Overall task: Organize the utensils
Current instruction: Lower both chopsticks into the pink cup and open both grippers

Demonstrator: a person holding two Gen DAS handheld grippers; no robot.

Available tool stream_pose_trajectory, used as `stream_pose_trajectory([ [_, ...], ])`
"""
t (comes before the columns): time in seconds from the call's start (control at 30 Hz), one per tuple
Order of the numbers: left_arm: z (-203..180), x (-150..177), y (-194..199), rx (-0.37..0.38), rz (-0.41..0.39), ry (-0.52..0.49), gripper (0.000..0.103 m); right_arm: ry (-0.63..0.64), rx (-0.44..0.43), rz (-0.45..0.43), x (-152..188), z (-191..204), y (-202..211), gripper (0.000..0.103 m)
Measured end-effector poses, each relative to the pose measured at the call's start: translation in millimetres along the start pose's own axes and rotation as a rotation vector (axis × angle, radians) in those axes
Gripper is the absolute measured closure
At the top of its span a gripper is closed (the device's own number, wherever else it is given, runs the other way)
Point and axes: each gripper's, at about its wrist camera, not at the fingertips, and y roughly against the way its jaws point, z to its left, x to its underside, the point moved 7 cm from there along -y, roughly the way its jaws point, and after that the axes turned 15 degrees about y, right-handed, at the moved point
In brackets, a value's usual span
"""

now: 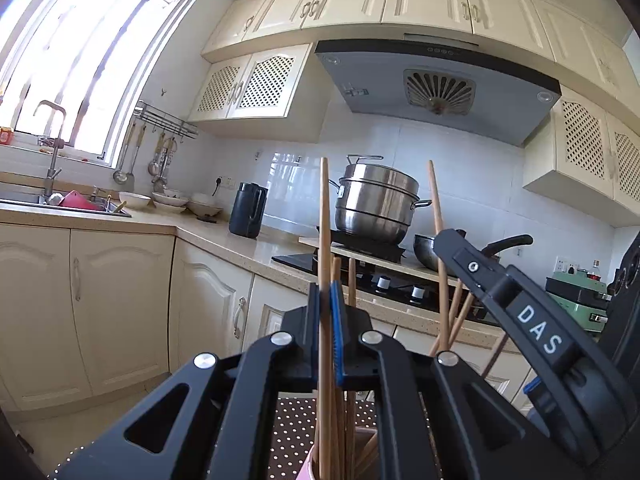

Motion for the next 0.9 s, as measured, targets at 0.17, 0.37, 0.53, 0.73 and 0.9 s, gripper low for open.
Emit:
stream_pose_trajectory([
  [0.17, 2, 17, 0, -0.016, 0.026, -0.055, 0.097, -0.004, -0.007, 0.031, 18, 0, -2, 0.097],
  [0.37, 10, 19, 1, -0.016, 0.042, -0.035, 0.097, -0.05, -0.018, 0.035, 14, -2, -5, 0.097],
  [0.53, 12, 11, 4, -0.008, 0.024, -0.024, 0.097, -0.031, -0.019, -0.004, -2, 3, -3, 0.097],
  [0.73, 11, 9, 6, 0.01, 0.021, -0.02, 0.097, -0.01, -0.02, -0.032, -18, 12, 2, 0.097],
  [0.9, 14, 6, 6, 0.019, 0.009, -0.012, 0.097, -0.007, -0.029, -0.028, -23, 12, 0, 0.097],
])
